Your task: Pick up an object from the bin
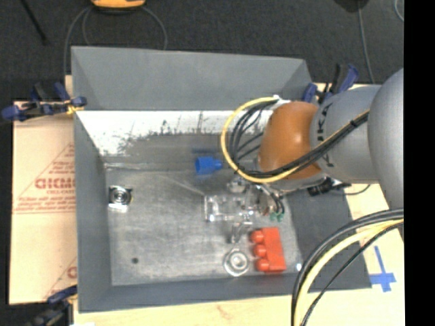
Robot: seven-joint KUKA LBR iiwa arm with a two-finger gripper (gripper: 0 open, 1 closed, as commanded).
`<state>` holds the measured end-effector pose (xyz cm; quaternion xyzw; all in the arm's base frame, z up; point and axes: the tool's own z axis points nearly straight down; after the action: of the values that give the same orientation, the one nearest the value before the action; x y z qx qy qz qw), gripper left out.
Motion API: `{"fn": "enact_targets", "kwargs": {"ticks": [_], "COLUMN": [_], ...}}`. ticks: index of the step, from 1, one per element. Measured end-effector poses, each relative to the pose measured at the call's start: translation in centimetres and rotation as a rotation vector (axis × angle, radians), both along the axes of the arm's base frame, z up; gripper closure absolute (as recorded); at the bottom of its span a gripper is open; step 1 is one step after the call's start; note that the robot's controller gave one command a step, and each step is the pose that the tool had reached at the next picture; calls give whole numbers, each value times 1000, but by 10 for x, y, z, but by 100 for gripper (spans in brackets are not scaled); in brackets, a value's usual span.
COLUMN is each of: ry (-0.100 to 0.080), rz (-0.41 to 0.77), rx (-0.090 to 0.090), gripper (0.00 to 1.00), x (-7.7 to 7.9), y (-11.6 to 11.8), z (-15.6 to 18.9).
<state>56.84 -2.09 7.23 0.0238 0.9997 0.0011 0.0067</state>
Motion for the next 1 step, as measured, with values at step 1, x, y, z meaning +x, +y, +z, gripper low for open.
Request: {"fn": "enact_targets", "kwargs": {"ticks": [1], "ry": [7], "rz": [-203], "rx": [1], "gripper": [0], "x": [7], "y": [-13], "z": [29]}}
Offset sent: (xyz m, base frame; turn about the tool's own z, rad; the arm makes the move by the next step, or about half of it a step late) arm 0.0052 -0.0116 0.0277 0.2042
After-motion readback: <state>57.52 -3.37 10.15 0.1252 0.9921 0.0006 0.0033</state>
